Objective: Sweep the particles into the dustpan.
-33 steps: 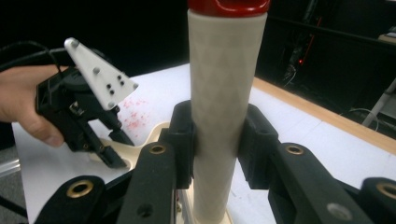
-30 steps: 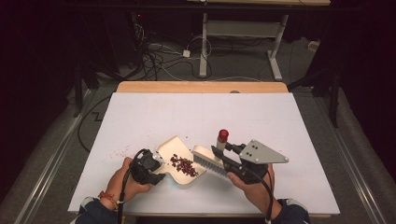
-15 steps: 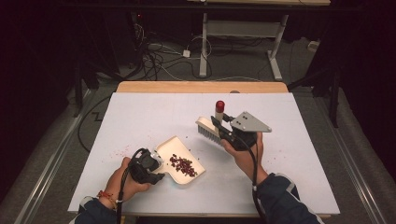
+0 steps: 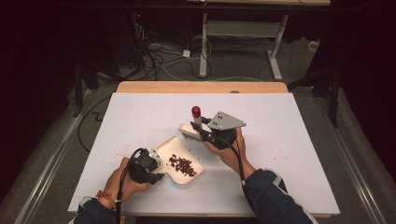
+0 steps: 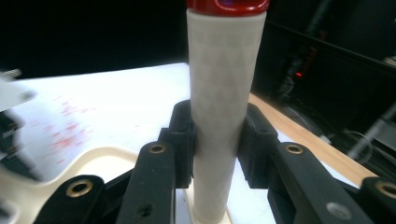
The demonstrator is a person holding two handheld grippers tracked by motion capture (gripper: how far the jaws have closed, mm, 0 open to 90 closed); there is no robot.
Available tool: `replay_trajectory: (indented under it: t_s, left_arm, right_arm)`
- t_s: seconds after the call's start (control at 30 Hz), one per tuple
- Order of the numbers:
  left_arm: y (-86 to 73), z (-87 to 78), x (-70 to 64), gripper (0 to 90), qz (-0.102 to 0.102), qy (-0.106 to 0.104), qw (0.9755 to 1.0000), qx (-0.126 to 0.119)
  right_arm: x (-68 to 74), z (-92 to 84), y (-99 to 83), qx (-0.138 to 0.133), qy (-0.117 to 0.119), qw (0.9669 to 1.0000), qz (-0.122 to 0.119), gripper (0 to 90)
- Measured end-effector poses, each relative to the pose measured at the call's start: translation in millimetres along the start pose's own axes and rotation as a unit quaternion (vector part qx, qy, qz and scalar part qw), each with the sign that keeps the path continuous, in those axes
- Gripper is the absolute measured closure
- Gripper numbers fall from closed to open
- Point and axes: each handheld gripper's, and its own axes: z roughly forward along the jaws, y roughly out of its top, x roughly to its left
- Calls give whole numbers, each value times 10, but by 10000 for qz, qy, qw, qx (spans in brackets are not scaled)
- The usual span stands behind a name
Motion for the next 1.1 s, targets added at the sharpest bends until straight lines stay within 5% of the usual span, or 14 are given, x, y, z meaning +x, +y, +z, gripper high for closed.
replay_trajectory:
  t_s: [0.4,0.63,0.8,0.97,1.1]
  left_arm:
    - [7,-1,0,639,-8,45,10000,24]
    - [18,3,-13,639,25,72,10000,46]
    - [12,0,-26,639,43,87,9999,40]
    - [25,2,-43,639,41,131,9999,48]
    - [38,3,-61,639,29,157,9999,65]
  right_arm:
    - [331,-282,77,-132,522,9978,395,700]
    - [295,-475,185,-405,512,9973,329,699]
    - [227,-642,161,-252,241,9988,334,699]
    - [168,-790,-17,175,-200,9995,191,698]
    - [149,-886,-157,269,-174,9988,369,699]
